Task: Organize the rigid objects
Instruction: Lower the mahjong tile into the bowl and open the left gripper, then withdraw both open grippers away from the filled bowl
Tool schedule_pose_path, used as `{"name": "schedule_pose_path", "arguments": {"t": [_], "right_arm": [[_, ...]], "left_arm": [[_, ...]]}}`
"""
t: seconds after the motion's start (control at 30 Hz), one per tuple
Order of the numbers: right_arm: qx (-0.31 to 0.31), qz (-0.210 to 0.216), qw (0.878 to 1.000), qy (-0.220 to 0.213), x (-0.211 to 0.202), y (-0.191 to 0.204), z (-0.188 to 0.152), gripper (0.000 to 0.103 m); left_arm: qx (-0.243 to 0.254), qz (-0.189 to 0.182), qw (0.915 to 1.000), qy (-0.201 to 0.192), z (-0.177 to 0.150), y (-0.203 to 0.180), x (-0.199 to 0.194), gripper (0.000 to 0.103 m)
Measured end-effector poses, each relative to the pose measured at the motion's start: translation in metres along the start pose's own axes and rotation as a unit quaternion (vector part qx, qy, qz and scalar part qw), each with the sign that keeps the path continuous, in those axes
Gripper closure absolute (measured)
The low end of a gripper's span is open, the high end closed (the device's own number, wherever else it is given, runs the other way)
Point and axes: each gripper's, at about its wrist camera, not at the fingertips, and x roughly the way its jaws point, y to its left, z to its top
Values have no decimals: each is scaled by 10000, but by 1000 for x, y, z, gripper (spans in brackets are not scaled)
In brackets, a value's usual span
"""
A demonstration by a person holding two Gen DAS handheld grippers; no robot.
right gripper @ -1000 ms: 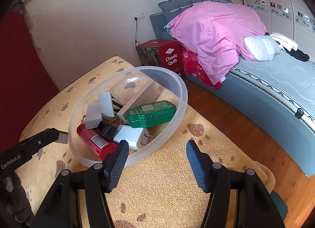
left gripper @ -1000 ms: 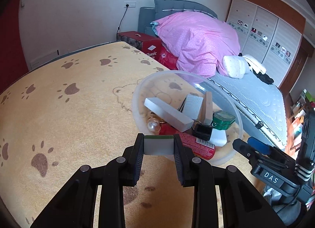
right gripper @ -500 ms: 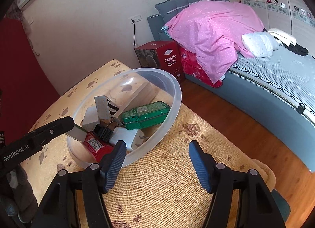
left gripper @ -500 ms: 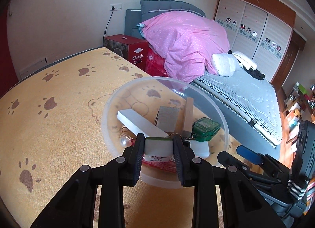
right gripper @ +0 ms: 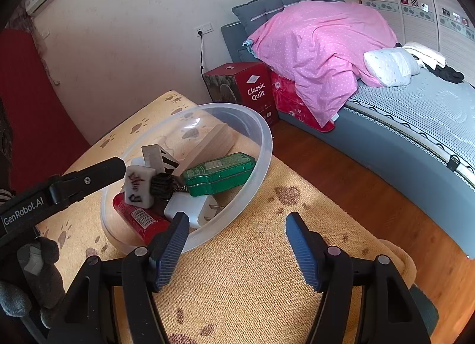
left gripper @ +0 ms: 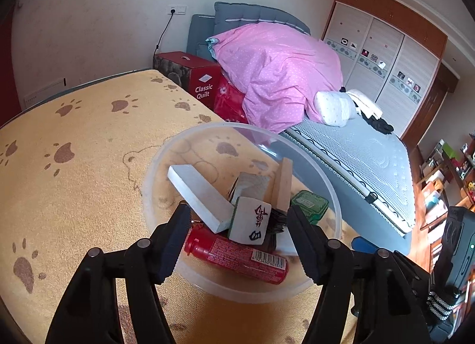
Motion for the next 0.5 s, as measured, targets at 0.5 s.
{"name": "schedule_pose_path", "arguments": {"t": [0.5], "right_arm": [[-49, -28, 10000, -19, 1, 1, 0, 29]], "left_arm": [[225, 570, 9979, 190, -20, 13, -3, 29]]}}
